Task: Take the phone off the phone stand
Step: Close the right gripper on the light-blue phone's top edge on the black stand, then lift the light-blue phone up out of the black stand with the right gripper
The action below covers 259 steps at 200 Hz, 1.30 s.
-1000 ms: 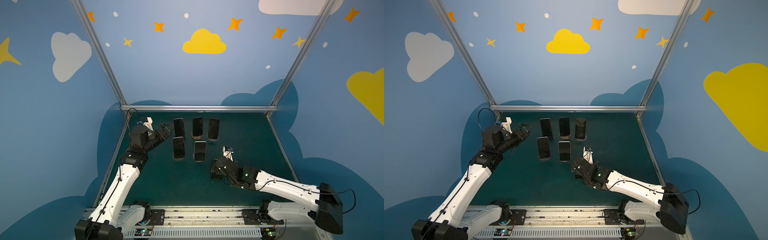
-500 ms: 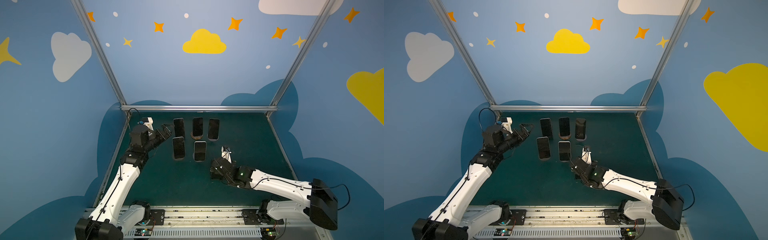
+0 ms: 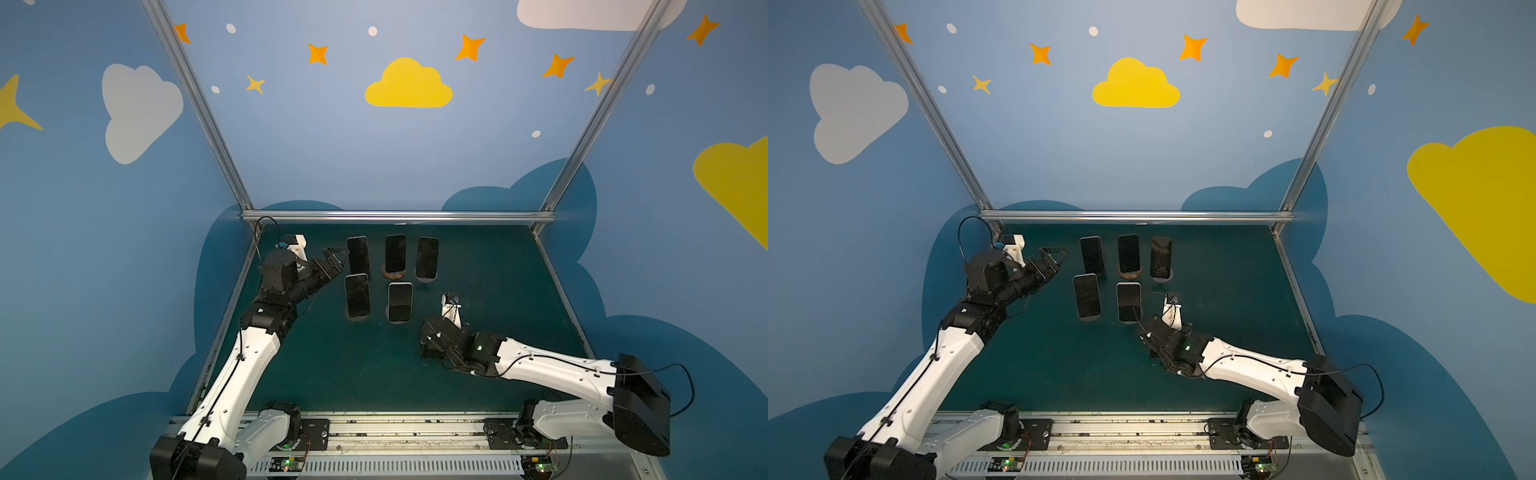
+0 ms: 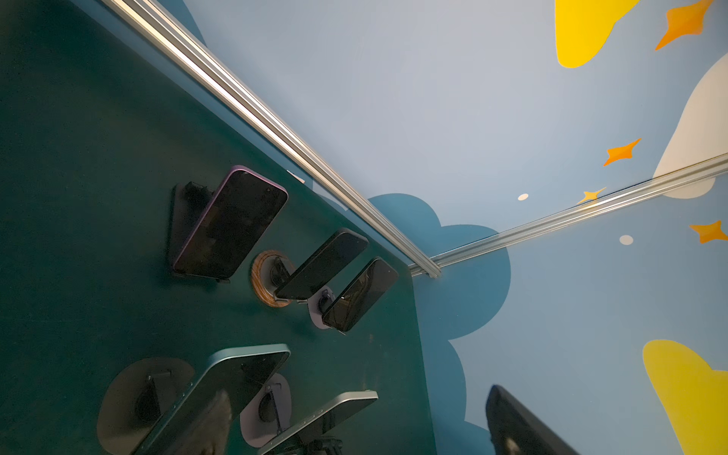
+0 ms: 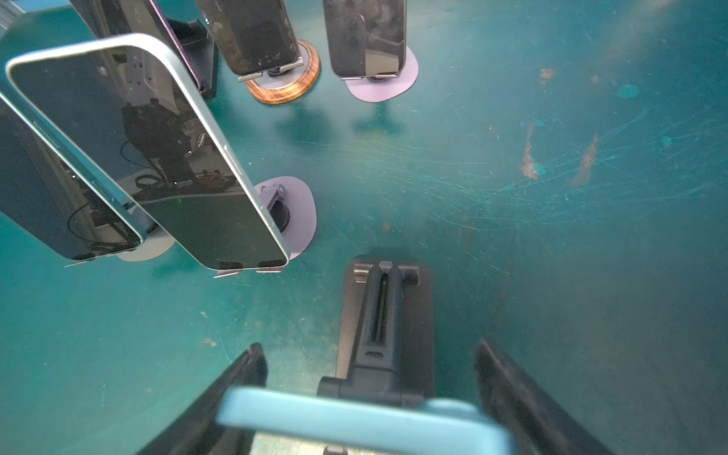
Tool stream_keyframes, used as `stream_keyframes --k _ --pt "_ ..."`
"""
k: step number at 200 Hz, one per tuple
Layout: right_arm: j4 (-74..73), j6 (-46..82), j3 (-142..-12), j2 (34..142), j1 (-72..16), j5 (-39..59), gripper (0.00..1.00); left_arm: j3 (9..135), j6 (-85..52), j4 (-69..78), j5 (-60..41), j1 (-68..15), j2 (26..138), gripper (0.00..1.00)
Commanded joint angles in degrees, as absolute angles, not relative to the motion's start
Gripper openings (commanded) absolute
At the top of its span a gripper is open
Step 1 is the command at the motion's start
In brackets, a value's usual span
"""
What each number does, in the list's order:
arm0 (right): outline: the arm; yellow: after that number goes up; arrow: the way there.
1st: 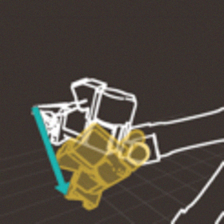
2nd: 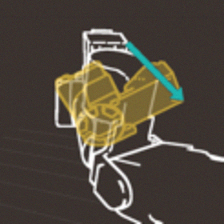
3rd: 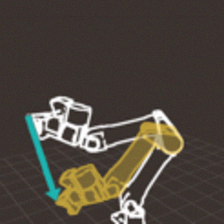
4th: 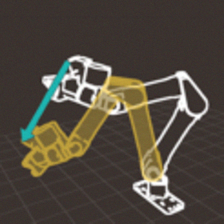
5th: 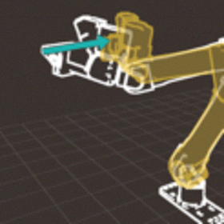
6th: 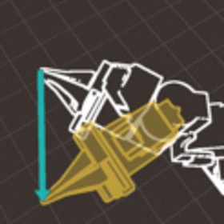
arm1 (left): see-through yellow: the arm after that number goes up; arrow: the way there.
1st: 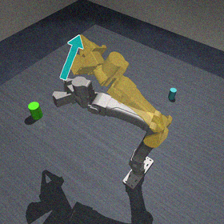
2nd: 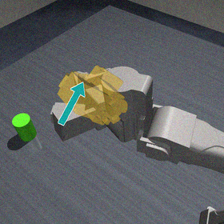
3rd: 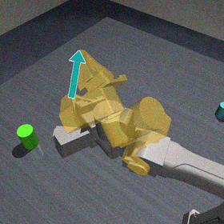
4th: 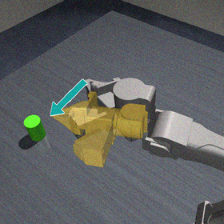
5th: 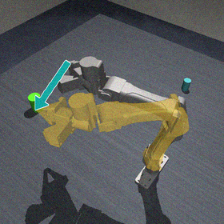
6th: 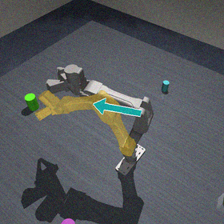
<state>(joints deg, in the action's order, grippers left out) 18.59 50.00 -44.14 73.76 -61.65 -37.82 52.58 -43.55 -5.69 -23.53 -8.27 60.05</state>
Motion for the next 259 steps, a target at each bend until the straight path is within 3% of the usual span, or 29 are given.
stream_keyframes --k 1,103,206,259 --pt "18.69 49.43 -44.14 74.43 -61.87 -37.61 0.81 52.00 -43.36 -4.48 -24.02 -8.42 60.40 1.00" --pt "24.52 48.20 -48.70 74.91 -61.94 -36.11 0.67 52.19 -43.32 -4.99 -24.13 -8.37 61.12 1.00" --pt "28.74 45.20 -49.58 70.21 -62.14 -38.53 0.63 52.03 -43.28 -4.44 -24.48 -8.53 61.13 1.00" --pt "20.39 38.41 -44.62 64.00 -62.14 -39.46 0.62 51.96 -43.40 -4.00 -25.09 -8.75 61.36 1.00"
